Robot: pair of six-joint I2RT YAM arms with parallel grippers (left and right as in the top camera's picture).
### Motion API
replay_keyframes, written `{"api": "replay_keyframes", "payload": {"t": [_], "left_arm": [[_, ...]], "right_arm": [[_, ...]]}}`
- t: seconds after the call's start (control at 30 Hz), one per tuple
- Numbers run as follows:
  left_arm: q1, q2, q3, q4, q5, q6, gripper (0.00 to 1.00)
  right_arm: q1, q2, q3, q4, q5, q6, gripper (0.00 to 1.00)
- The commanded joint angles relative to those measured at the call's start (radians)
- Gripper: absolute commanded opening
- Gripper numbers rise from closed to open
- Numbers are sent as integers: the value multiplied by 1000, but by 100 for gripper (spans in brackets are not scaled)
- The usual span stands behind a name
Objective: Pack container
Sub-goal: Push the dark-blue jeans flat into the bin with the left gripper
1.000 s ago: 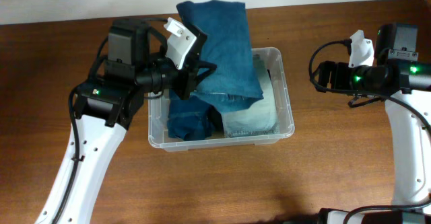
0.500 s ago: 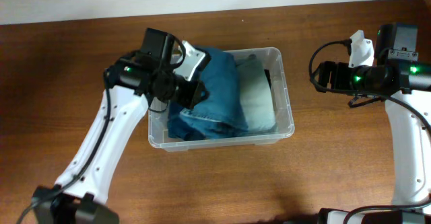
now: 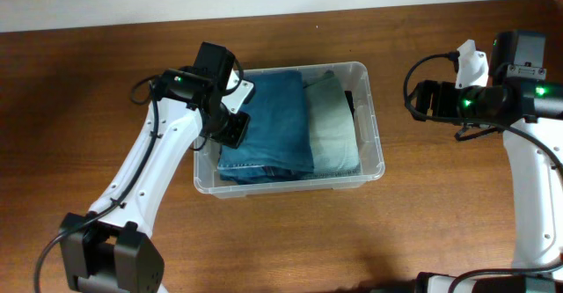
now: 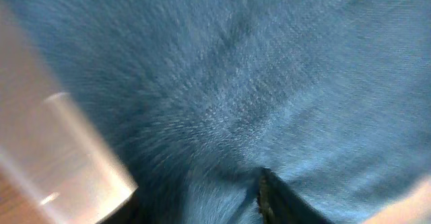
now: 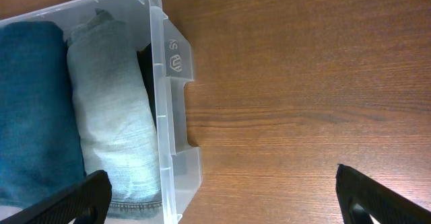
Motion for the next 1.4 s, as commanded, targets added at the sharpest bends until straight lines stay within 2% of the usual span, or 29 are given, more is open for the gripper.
{"api": "replay_keyframes", "payload": {"t": [0.0, 0.07, 0.3, 0.33, 0.37, 0.4, 0.5, 0.63, 0.7, 1.0, 1.13, 1.3, 1.37], "left_arm": [[0, 8, 24, -2, -137, 12, 50], [0, 8, 43, -2, -138, 12, 53], [-2, -10, 277, 8, -92, 12, 52], [-3, -10, 306, 27, -58, 12, 41], [-3, -10, 323, 51, -25, 12, 19], [-3, -10, 328, 92, 15, 12, 13], [-5, 10, 316, 174, 77, 11, 4], [-24, 110, 312, 182, 125, -4, 2], [-55, 227, 312, 145, 168, -8, 3], [-98, 535, 313, -3, 158, -11, 1], [-79, 514, 321, -29, 158, -10, 1], [-26, 336, 358, -27, 66, -10, 1], [5, 244, 364, -11, 7, -10, 9]], "right_arm": [[-2, 1, 6, 3, 9, -4, 98], [-2, 1, 6, 2, 8, -4, 99], [-2, 1, 6, 3, 9, -4, 99], [-2, 1, 6, 3, 8, -4, 99], [-2, 1, 6, 3, 9, -4, 99], [-2, 1, 6, 3, 9, -4, 99], [-2, 1, 6, 3, 8, -4, 99], [-2, 1, 6, 2, 9, -4, 98], [-2, 1, 6, 2, 9, -4, 99], [-2, 1, 6, -2, 8, -4, 99], [-2, 1, 6, -3, 8, -4, 98], [-2, 1, 6, -1, 8, -4, 98], [3, 1, 7, -1, 8, -4, 99]]}}
